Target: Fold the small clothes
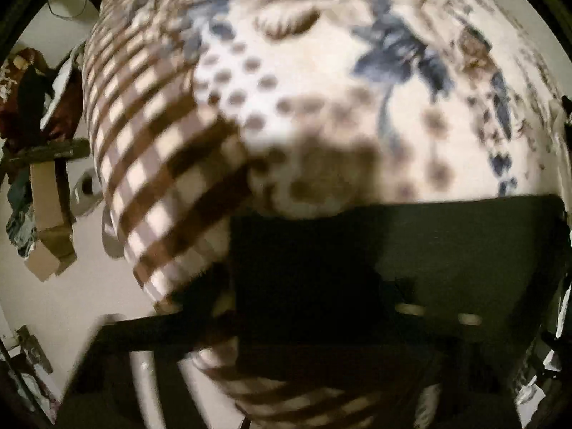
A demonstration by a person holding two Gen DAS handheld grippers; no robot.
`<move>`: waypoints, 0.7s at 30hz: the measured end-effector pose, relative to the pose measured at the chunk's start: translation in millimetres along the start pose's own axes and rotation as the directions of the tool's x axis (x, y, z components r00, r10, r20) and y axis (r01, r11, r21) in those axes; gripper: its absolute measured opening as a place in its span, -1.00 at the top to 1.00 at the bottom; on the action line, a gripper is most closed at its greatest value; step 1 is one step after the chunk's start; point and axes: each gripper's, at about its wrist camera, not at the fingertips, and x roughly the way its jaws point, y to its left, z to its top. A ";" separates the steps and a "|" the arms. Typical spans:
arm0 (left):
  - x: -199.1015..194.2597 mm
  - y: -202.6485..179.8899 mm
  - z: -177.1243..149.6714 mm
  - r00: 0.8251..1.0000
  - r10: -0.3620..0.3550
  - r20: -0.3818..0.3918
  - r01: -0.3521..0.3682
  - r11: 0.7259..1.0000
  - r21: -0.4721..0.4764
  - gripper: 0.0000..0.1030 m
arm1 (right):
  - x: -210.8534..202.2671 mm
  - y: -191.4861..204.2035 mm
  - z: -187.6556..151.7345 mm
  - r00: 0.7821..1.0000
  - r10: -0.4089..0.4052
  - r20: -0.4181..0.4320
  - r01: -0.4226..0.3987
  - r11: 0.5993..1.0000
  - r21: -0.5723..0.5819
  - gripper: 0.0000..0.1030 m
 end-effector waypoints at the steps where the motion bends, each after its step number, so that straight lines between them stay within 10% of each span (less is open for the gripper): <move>1: -9.2 -6.1 1.7 1.000 0.009 0.023 -0.010 1.000 0.016 0.81 | 0.4 7.3 -1.1 1.000 0.002 -0.001 -0.002 1.000 -0.017 -0.40; 8: -101.1 -9.7 50.5 0.966 -0.075 0.246 0.081 0.997 -0.016 0.82 | -9.0 52.6 -6.0 0.999 0.027 0.023 -0.024 0.994 -0.103 -0.40; 13: -98.8 -1.4 124.4 0.936 -0.089 0.342 0.111 0.993 -0.045 0.81 | -2.4 83.7 2.5 0.999 0.048 0.020 -0.045 0.991 -0.126 -0.40; 21: -33.2 34.5 147.7 0.958 -0.210 0.197 0.250 0.946 -0.207 0.69 | 15.2 104.8 14.6 0.999 0.032 0.016 -0.030 0.995 -0.100 -0.53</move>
